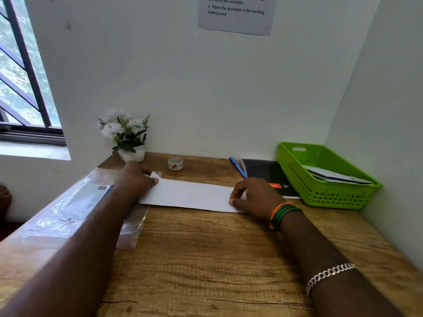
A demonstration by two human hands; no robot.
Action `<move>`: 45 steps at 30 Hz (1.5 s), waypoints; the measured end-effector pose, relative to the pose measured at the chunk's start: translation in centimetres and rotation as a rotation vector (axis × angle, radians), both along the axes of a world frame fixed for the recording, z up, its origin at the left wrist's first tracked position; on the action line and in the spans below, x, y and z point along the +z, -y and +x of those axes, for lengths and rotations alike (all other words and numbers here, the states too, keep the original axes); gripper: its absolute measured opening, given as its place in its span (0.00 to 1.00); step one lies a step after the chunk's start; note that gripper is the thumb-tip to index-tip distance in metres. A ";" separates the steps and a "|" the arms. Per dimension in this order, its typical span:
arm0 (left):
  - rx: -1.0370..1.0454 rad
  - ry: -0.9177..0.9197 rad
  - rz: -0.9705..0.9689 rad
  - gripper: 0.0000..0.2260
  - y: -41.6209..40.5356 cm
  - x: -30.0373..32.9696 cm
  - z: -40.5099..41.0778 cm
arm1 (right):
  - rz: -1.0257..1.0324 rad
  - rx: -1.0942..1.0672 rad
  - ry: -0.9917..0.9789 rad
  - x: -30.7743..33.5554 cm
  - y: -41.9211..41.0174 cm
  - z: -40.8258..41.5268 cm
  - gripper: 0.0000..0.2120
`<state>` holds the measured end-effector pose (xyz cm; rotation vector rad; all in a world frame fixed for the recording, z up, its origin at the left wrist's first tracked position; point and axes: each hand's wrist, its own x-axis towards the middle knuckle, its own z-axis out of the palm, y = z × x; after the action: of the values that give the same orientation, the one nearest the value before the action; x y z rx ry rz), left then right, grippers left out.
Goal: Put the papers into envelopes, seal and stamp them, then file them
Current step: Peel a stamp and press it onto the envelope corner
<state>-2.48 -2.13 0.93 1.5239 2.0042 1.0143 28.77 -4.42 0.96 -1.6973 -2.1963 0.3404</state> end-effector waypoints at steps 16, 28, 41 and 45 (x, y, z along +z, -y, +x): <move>-0.114 -0.448 -0.051 0.37 -6.9 1.3 4.4 | 0.496 0.079 -0.106 0.0 -0.7 0.0 0.03; -0.464 -0.566 -0.103 0.24 -9.6 1.3 4.1 | 0.442 0.090 -0.140 -0.5 -1.5 -0.1 0.04; -0.671 0.114 0.121 0.15 -0.7 2.6 9.8 | 0.240 0.023 -0.821 0.1 -1.1 -1.6 0.11; -0.625 0.198 0.177 0.17 0.3 1.2 10.8 | 0.210 0.030 -0.888 -0.1 -1.1 -1.5 0.11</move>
<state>8.32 -2.43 2.16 1.8835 1.2000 1.0318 27.25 -3.28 0.87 -1.0832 -1.5227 0.6829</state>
